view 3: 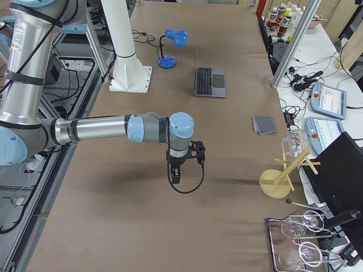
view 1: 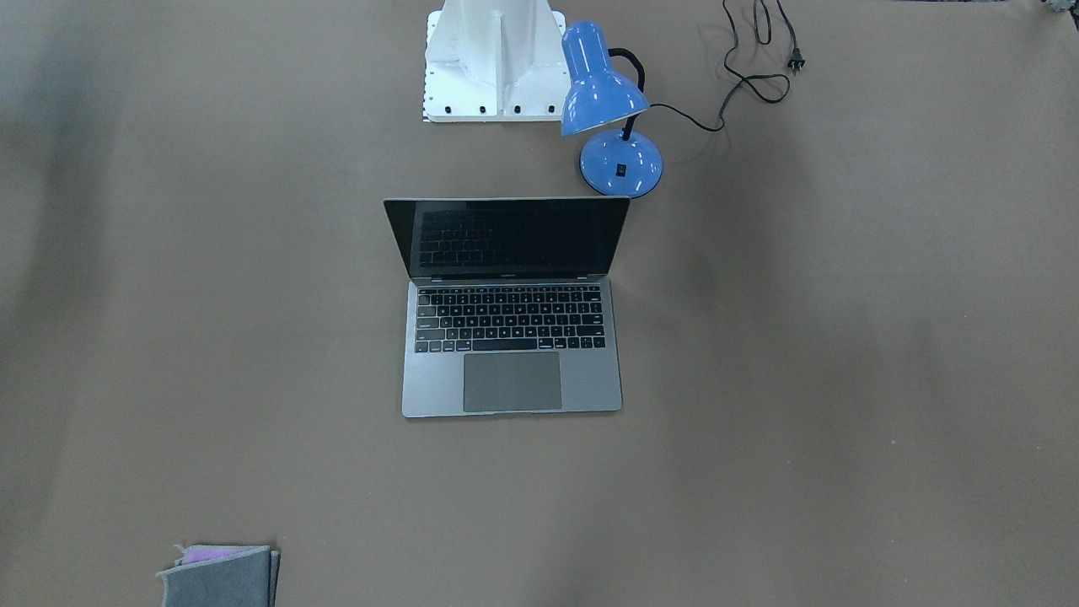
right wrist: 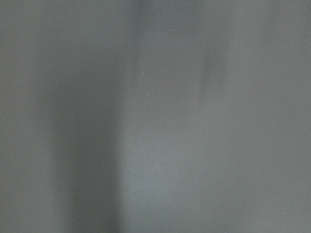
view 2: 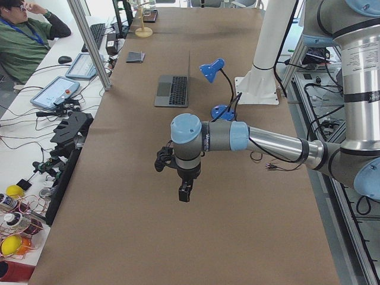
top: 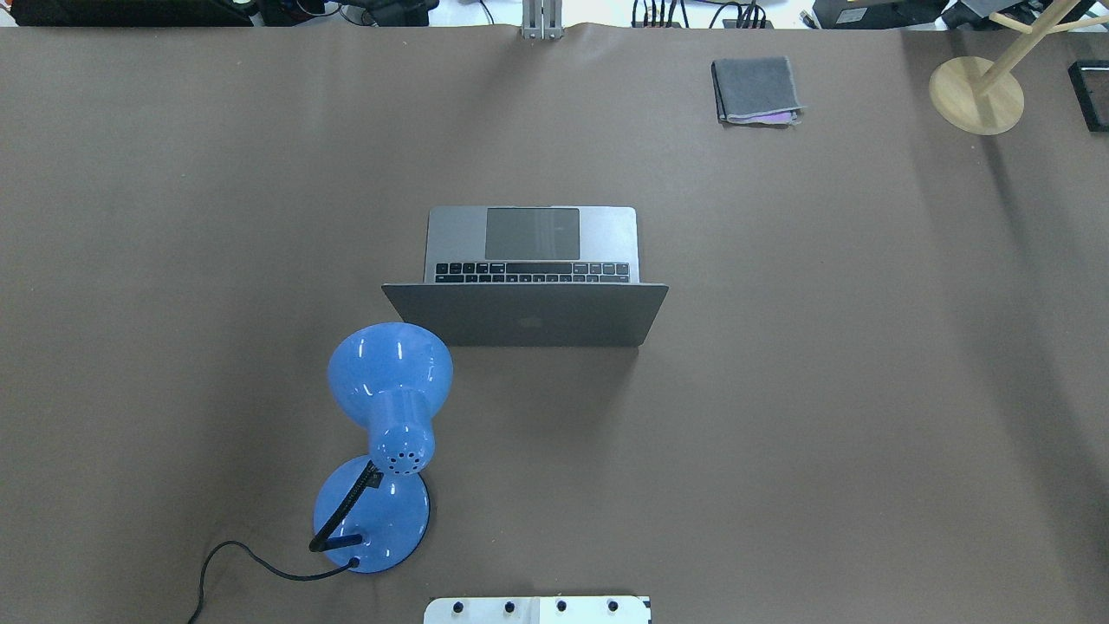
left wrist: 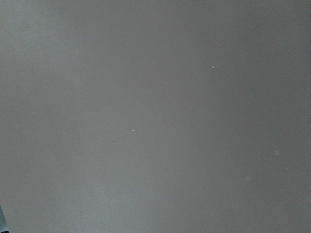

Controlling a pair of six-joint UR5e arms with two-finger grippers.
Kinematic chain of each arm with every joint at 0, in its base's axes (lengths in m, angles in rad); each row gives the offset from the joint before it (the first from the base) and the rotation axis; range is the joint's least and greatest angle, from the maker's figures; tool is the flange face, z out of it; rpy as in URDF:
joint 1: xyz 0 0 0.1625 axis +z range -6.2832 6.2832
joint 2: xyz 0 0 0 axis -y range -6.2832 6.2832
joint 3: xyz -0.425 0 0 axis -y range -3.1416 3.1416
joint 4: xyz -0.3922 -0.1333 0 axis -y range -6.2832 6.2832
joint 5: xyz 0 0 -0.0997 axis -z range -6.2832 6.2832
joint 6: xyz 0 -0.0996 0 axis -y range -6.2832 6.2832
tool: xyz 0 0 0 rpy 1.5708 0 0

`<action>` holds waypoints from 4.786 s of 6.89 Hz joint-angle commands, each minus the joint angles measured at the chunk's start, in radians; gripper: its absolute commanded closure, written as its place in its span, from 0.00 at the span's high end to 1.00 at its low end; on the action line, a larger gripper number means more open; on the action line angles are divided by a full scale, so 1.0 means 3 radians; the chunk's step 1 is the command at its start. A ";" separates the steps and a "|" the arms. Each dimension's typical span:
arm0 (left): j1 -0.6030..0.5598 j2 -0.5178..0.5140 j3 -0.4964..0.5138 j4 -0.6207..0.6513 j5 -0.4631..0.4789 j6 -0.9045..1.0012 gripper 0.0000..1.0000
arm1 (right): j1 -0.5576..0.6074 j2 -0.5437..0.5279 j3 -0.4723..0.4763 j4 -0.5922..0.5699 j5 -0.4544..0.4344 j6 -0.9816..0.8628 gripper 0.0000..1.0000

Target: Close laptop

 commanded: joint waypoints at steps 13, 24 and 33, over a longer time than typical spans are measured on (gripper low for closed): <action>0.0019 -0.0822 0.0112 -0.0005 0.0002 -0.0041 0.98 | 0.0000 0.0045 0.0012 0.1501 -0.0013 0.0174 1.00; 0.1004 -0.1033 0.0297 -0.1921 -0.0683 -0.2152 0.98 | -0.1219 0.0296 0.0588 0.2373 -0.0062 0.3033 0.99; 0.2049 -0.1069 -0.0337 -0.2040 -0.0627 -0.3968 0.01 | -0.2760 0.1047 0.1412 0.0922 -0.1081 0.4724 0.00</action>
